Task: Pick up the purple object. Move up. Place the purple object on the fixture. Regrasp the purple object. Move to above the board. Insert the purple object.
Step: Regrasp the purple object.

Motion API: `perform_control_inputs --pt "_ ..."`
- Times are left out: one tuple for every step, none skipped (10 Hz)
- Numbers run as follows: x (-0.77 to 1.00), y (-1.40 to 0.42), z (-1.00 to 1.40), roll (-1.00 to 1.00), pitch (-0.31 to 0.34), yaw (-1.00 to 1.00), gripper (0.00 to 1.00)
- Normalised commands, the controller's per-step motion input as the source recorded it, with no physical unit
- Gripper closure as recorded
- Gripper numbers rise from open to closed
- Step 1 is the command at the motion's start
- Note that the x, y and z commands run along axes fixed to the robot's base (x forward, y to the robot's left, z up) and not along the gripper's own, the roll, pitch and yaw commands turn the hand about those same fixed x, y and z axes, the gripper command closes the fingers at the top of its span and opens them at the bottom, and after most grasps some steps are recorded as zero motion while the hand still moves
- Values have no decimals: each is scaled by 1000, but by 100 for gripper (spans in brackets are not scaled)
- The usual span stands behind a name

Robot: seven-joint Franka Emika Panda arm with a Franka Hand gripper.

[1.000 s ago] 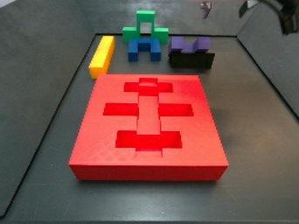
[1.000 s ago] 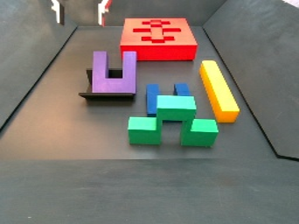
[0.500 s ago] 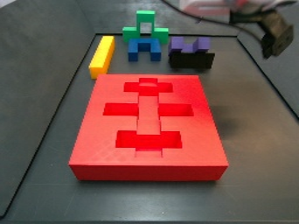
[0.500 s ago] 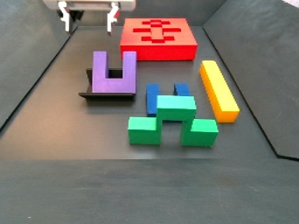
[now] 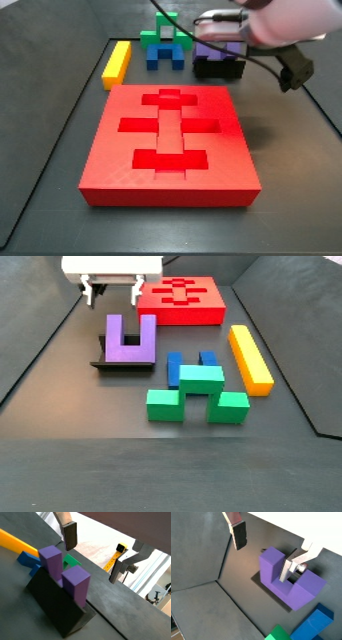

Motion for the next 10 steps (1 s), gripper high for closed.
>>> perform_control_inputs --pt "-37 0 -194 311 0 146 0" --pt "0 0 -163 157 0 166 0" --pt "0 0 -126 0 0 149 0" --pt "43 0 0 -171 -69 103 0" --pt "203 0 0 -331 -103 49 0" --pt "251 0 0 -406 -149 0 0" --pt "280 0 -71 -274 -97 0 0" --pt "226 6 -149 -46 0 0 0" --pt "0 0 -234 -37 0 -3 0" --pt "-131 0 -386 -183 0 -14 0"
